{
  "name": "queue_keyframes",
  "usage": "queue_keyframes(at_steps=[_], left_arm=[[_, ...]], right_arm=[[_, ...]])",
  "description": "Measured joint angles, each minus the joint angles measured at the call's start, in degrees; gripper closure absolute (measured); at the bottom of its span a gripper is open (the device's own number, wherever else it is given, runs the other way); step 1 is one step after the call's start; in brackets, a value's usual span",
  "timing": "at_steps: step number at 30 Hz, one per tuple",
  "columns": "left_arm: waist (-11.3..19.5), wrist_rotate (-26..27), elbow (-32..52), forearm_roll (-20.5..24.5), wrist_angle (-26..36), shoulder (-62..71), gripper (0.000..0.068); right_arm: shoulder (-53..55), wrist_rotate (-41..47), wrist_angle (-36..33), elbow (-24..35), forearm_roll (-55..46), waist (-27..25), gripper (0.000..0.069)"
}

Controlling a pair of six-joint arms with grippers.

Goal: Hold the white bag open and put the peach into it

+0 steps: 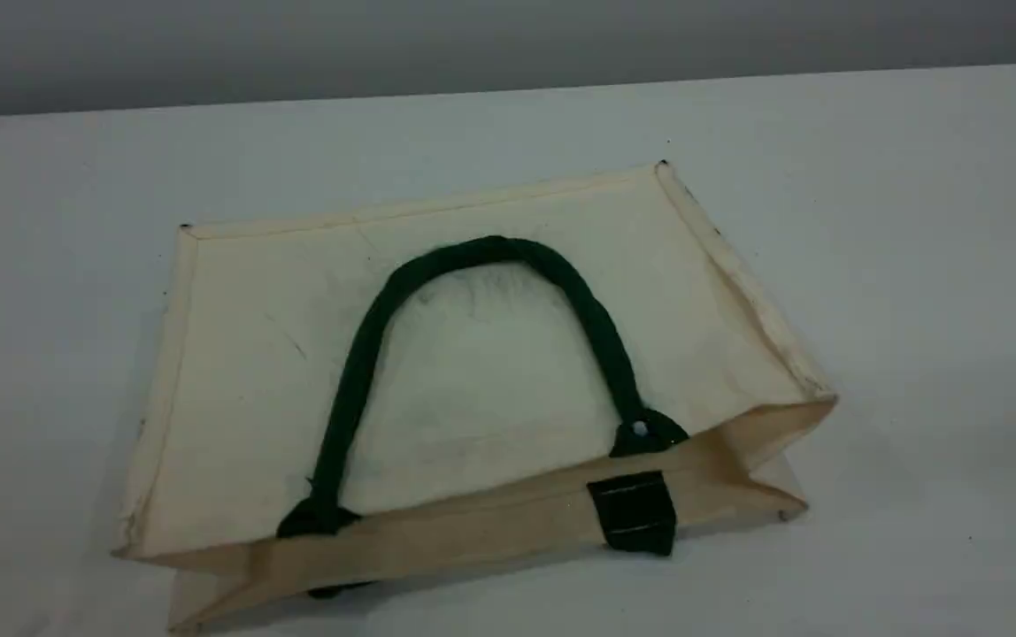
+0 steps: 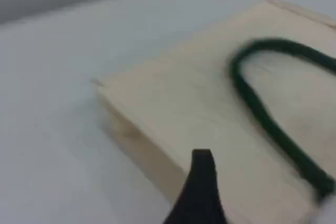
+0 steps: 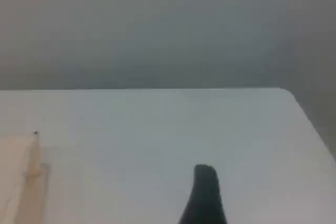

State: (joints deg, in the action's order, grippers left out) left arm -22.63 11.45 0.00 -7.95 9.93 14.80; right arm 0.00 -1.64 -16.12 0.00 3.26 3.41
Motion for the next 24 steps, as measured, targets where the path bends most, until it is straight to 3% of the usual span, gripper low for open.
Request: queue_keyframes(at_steps=[5, 11, 19, 24], left_arm=[[11.07, -0.75, 0.00, -1.65, 0.81, -5.84, 0.0101], [20.01, -0.42, 0.00, -2.76, 5.58, -13.55, 0.0101], [23.62, 0.25, 0.00, -2.59, 7.86, -14.85, 0.0101], [23.62, 0.32, 0.00, -2.31, 10.31, -14.80, 0.0101]], right_arm=[[0.00, 0.00, 0.00, 0.00, 0.00, 0.00, 0.0180], [0.00, 0.00, -0.06, 0.00, 0.00, 0.00, 0.0180], [0.00, 0.00, -0.06, 0.00, 0.00, 0.00, 0.0180], [0.00, 0.00, -0.11, 0.00, 0.00, 0.00, 0.0180]])
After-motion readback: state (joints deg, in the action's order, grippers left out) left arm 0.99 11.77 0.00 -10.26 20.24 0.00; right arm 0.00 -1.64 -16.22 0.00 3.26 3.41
